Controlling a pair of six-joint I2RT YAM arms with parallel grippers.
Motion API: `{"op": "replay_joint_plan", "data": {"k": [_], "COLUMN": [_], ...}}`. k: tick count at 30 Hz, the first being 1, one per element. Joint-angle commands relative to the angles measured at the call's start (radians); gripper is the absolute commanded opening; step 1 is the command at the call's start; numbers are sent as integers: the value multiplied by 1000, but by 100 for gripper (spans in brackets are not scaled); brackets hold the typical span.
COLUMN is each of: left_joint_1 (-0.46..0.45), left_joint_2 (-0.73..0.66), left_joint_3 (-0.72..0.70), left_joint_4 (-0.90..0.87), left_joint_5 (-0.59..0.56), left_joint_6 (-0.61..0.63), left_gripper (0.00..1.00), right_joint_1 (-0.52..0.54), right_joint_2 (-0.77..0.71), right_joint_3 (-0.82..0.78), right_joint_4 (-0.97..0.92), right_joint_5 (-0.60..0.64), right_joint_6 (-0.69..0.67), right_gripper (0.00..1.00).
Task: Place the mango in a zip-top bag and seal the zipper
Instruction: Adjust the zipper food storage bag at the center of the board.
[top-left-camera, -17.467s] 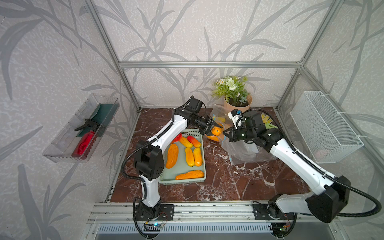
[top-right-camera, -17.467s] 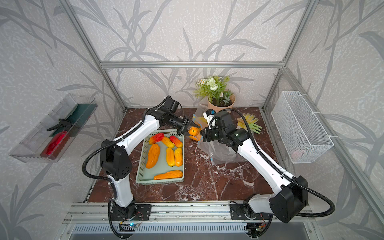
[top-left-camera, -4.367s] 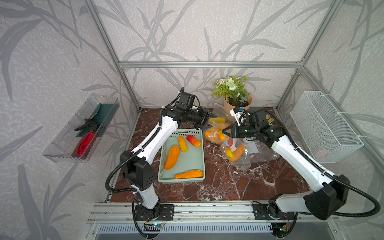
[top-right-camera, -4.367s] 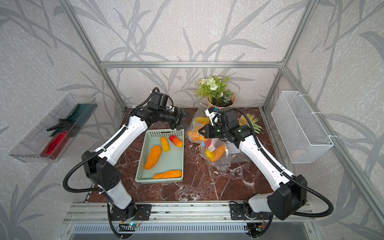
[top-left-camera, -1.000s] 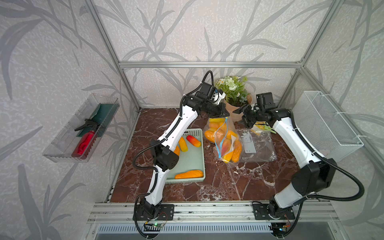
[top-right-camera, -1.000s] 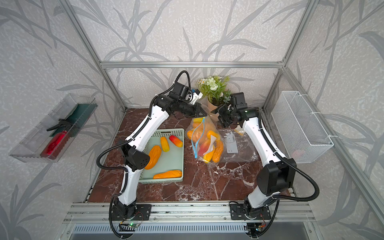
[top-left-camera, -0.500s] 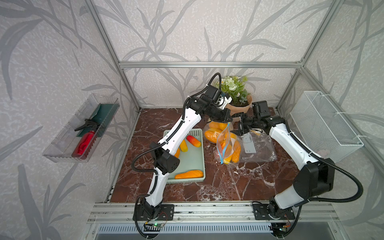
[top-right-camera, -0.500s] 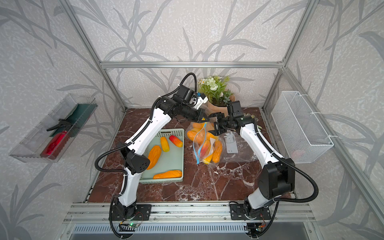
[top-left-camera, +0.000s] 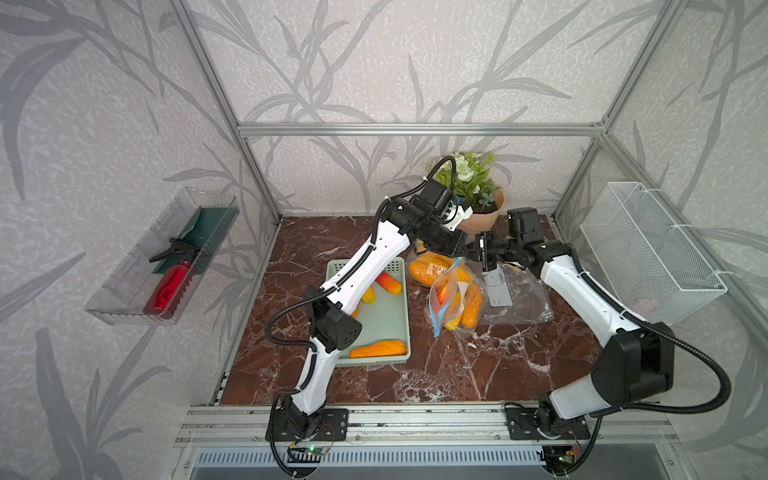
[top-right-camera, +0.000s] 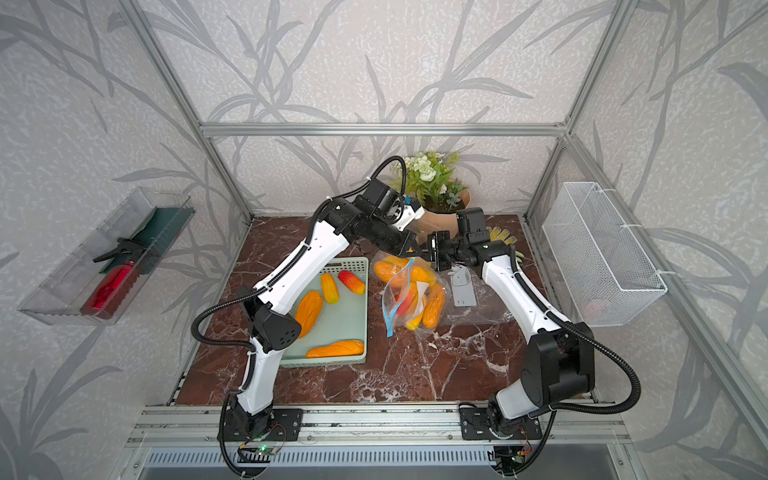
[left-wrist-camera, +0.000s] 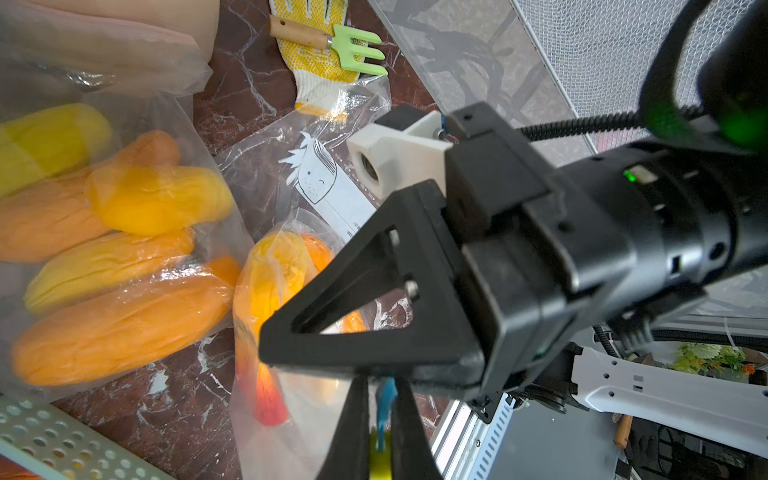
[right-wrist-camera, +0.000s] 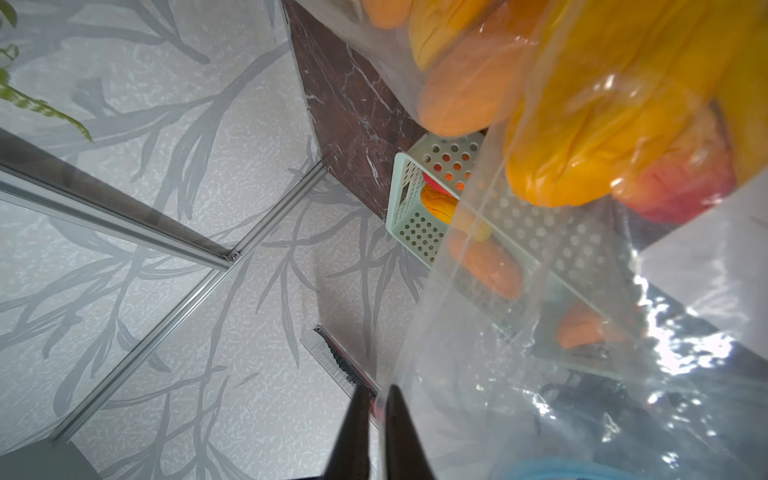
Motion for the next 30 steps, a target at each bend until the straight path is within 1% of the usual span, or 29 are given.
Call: {"op": "replay_joint_plan", "data": {"k": [1,4,6,7,11,13,15,17,20,30], "left_joint_1": [-18,-43,-59,-66,-85,-101,-105,-105,-105,-126], "left_joint_2": [-59,-88,-127,-157,-253,-254,-233,-209,-179,-151], "left_joint_3": [12,4,-48,-95,-280,-298,-279,-247,-210,-193], "left_joint_4": [-7,-37,-53,-47,24,16,-9,-17,-15,15], "left_joint_5": [-73,-142,-218,-260,-335,-391,-430,-431,-401,-314], "left_joint_6": [48,67,85,89,98,124,140,146,146,111], "left_gripper": [32,50,52,56,62,63,63,63,59,61], "right_joint_1": [2,-6,-12,-16,-19,-20,-20,-22,-25,-34], "right_joint_2": [-38,-50,-51,-52,-63,-67,-72,-76,-84,-88], "right_joint_3": [-19,-10,13,25,40,41,48,49,49,56], "right_joint_4": [7,2,-26,-48,-81,-87,-105,-117,-137,-147], "right_joint_5": [-16,25,41,49,69,71,75,79,86,96], "right_joint_6": [7,0,-19,-32,-40,-40,-48,-57,-66,-76], "right_gripper": [0,0,0,0,0,0,0,0,0,0]}}
